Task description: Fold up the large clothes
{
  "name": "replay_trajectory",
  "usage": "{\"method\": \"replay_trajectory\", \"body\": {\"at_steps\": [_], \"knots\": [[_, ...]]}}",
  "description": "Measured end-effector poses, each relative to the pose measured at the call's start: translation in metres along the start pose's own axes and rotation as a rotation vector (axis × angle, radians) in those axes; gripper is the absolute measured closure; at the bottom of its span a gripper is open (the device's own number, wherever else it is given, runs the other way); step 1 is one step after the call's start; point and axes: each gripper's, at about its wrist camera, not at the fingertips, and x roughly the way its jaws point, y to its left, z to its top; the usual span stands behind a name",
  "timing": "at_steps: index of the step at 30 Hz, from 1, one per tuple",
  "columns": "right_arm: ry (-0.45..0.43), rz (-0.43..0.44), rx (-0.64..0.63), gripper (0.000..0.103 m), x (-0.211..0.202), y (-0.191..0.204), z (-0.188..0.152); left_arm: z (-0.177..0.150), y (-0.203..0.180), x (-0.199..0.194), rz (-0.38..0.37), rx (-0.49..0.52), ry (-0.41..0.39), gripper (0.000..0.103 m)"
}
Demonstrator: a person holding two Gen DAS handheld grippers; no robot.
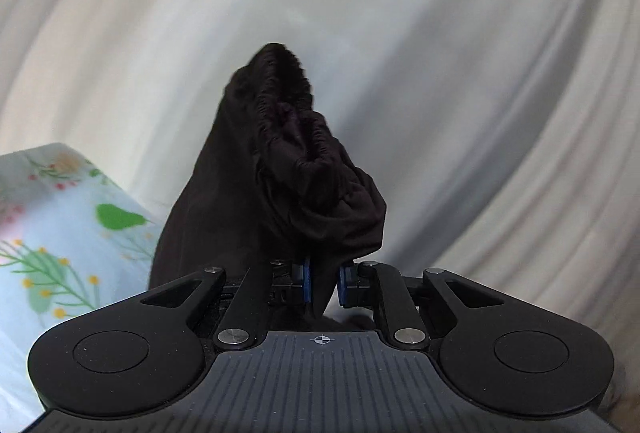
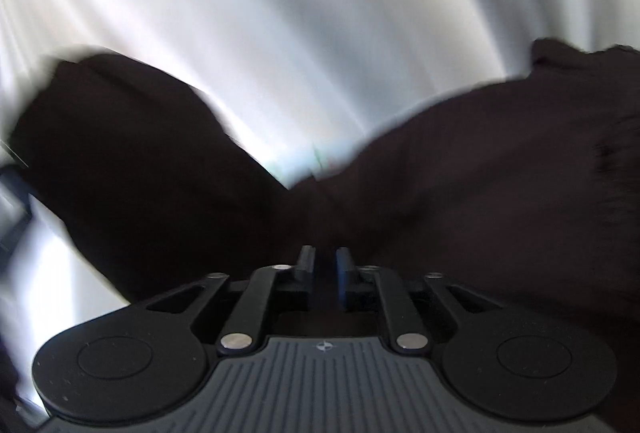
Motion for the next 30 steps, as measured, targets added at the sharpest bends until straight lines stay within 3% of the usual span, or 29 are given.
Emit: {"method": "replay_trajectory", "body": {"at_steps": [2,4,6,9,11,14,17,20,21,23,24,25,26,28,30], "knots": [[-0.088,0.09,0.105,0.034,-0.04,-0.015,0.011,-0.026,-0.029,0.025,-0.03,0.066,0.078,0.089],[-0.176,0.148,0.17,0.018,-0.08,-0.034,0.018,-0.055,-0.051,0.051,-0.036,0.121,0.16,0.089],[-0.205,0.132,0.2,0.017,-0.104,-0.052,0.021,-0.084,-0.067,0.072,-0.018,0.191,0.226,0.089],[-0.145,0.019,0.255,0.016,-0.103,-0.078,0.015,-0.124,-0.079,0.103,0.035,0.231,0.34,0.088],[-0.086,0.001,0.318,0.021,-0.096,-0.097,0.006,-0.142,-0.079,0.113,0.06,0.229,0.394,0.087],[-0.036,0.045,0.385,0.023,-0.083,-0.106,-0.004,-0.156,-0.078,0.116,0.092,0.231,0.418,0.084],[-0.01,0.044,0.381,0.023,-0.068,-0.101,-0.004,-0.157,-0.079,0.111,0.101,0.202,0.434,0.078],[-0.013,0.102,0.437,0.022,-0.056,-0.099,0.001,-0.152,-0.079,0.1,0.105,0.181,0.44,0.07],[-0.023,0.118,0.458,0.022,-0.057,-0.1,0.002,-0.15,-0.078,0.095,0.11,0.181,0.444,0.066],[-0.008,0.106,0.453,0.022,-0.049,-0.098,0.004,-0.146,-0.065,0.087,0.113,0.18,0.444,0.047],[0.02,0.079,0.435,0.025,-0.044,-0.095,0.006,-0.147,-0.061,0.083,0.117,0.177,0.437,0.031],[0.045,0.06,0.415,0.045,-0.035,-0.093,0.005,-0.148,-0.058,0.07,0.129,0.178,0.426,0.027],[0.065,0.037,0.392,0.074,-0.032,-0.09,0.003,-0.149,-0.055,0.062,0.144,0.182,0.416,0.027],[0.076,-0.044,0.317,0.079,-0.028,-0.077,0.006,-0.149,-0.045,0.053,0.218,0.192,0.405,0.027],[0.023,-0.082,0.191,0.081,-0.042,-0.053,0.014,-0.148,-0.034,0.054,0.278,0.174,0.404,0.03]]}}
